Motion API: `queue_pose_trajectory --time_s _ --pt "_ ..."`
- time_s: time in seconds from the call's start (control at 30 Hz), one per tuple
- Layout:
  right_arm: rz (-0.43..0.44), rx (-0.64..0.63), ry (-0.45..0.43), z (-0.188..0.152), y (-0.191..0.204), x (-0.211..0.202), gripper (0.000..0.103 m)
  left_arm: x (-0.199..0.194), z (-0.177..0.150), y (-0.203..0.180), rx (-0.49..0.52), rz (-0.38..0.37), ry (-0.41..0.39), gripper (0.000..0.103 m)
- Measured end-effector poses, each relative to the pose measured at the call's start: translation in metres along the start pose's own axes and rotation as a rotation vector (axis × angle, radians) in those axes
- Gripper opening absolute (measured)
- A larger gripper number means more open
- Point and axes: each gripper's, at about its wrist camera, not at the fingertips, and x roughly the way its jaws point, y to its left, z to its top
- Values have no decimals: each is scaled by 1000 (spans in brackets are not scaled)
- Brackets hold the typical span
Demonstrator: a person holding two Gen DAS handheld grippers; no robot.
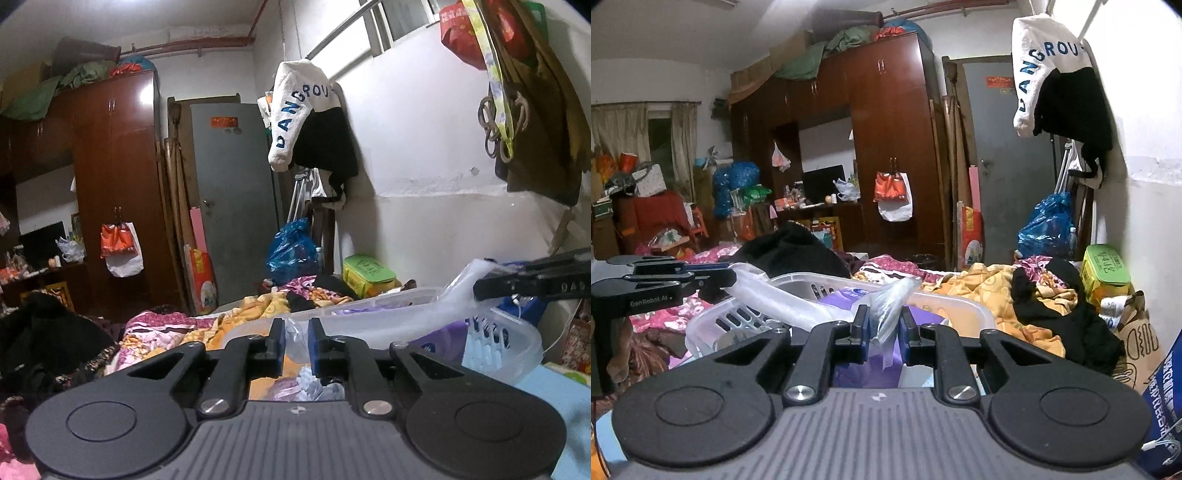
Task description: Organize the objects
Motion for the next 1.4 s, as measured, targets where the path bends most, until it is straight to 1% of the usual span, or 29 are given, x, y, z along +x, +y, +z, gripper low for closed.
queue_pose_trajectory --time_s 0.07,0.1,0.13,0.17,0.2,0.23,0.27,0.3,0.33,0.4,0.47,0.53,0.6,0.67,0.77,0.9,0.93,1.0,1.03,1.1,1.17,1.2,1.23,1.27,1.4 --pt "-4 0 -4 0 1 -1 18 0 0 0 -1 3 -2 18" --pt "-5 0 -4 2 0 0 20 0 -1 1 -1 15 -6 25" --pt "-13 2 -7 1 0 0 28 0 -2 1 5 32 -8 26" --pt "-25 3 -11 1 0 0 34 2 -3 -1 26 62 -4 42" --pt "-35 3 -6 1 -1 1 57 4 -5 -3 47 84 0 66" --pt "-47 3 -8 1 -4 2 77 5 -7 -5 69 108 -3 76" --pt "-63 2 -20 0 -4 0 84 5 -9 -8 88 135 -14 84" --pt "-87 1 -32 -1 -4 -1 95 3 -11 -9 97 156 -31 84" --pt "-106 -1 -40 -2 -5 -2 100 0 -10 -9 90 170 -47 84" --pt "-135 -4 -43 -2 -4 -4 103 -7 -6 -6 44 163 -66 86" --pt "-150 -11 -40 -1 -3 -5 103 -15 -2 -3 6 145 -82 88" --pt "-153 -12 -48 0 -3 -7 103 -24 -1 -4 -3 133 -98 91" --pt "-150 -11 -55 0 -1 -10 103 -32 -2 -9 5 124 -108 99" --pt "-145 -16 -59 0 2 -12 103 -37 -6 -13 9 110 -107 103" --pt "-135 -37 -62 1 8 -14 103 -40 -11 -16 -19 84 -84 103" --pt "-103 -35 -63 -2 16 -25 103 -54 -17 -19 -73 42 -94 103" --pt "-89 -31 -48 -3 17 -29 103 -60 -19 -22 -80 38 -103 103" --pt "-87 -26 20 -4 24 -34 103 -71 -21 -27 -84 45 -101 103" --pt "-114 -28 58 -5 28 -36 103 -77 -21 -30 -87 54 -106 103" --pt "-225 -46 73 -12 39 -43 103 -93 -24 -36 -84 79 -125 103" --pt "-328 -116 33 -20 54 -53 103 -108 -25 -43 -62 106 -121 103" --pt "-350 -129 8 -24 58 -58 103 -114 -26 -47 -56 117 -103 103" --pt "-368 -124 -2 -28 61 -64 103 -118 -26 -49 -55 123 -83 103" --pt "-369 -115 5 -29 64 -67 103 -123 -26 -52 -56 120 -62 103" --pt "-318 -55 28 -31 68 -73 103 -135 -34 -58 -64 93 -32 103"
